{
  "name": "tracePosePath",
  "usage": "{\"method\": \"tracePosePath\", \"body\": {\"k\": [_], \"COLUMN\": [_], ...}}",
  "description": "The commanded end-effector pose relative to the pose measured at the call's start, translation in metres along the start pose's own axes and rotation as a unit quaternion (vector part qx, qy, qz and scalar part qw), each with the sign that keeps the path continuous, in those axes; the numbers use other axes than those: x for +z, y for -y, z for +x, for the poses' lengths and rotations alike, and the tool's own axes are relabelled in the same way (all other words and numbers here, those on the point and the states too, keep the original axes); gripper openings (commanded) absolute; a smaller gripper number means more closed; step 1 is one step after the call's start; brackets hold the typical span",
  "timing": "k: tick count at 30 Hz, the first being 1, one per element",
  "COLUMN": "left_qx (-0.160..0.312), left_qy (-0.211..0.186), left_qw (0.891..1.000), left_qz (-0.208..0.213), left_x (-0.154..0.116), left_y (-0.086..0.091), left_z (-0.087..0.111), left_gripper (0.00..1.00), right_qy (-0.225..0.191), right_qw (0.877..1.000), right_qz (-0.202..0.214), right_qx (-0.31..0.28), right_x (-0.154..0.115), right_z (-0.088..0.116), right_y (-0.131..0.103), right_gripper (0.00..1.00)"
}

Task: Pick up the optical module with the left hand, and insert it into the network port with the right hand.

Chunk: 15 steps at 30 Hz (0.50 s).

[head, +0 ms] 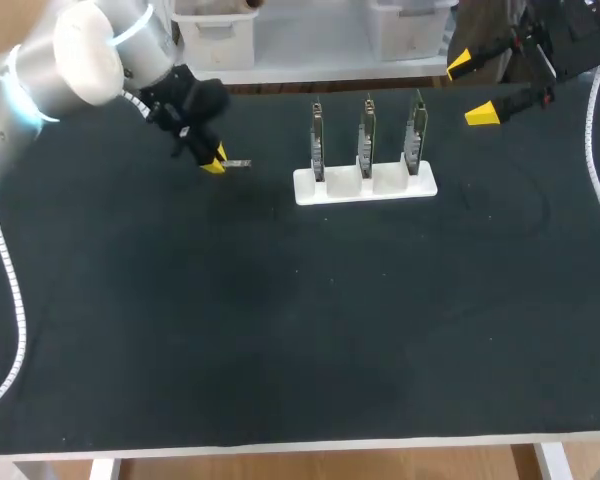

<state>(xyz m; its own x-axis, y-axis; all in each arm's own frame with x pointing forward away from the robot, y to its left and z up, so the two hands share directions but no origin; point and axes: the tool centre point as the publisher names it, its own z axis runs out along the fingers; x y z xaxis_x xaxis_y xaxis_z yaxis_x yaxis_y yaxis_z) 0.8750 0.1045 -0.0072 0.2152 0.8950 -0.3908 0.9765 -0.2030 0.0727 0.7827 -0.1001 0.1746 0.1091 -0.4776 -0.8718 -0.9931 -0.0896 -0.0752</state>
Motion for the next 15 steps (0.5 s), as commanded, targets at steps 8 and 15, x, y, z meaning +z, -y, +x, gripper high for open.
{"method": "tracePosePath", "body": {"k": [8,15], "left_qx": [0.011,0.009], "left_qy": [0.029,0.051], "left_qw": [0.999,0.998], "left_qz": [-0.026,-0.039], "left_x": [-0.02,-0.028], "left_y": [-0.004,-0.002], "left_z": [-0.011,-0.019], "left_gripper": [0.0,0.0], "right_qy": [0.0,0.0], "right_qw": [1.0,1.0], "right_qz": [-0.001,-0.001], "right_qx": [0.0,0.0], "right_x": [0.0,0.0], "right_z": [0.0,0.0], "right_y": [0.001,0.001], "right_gripper": [1.0,1.0]}}
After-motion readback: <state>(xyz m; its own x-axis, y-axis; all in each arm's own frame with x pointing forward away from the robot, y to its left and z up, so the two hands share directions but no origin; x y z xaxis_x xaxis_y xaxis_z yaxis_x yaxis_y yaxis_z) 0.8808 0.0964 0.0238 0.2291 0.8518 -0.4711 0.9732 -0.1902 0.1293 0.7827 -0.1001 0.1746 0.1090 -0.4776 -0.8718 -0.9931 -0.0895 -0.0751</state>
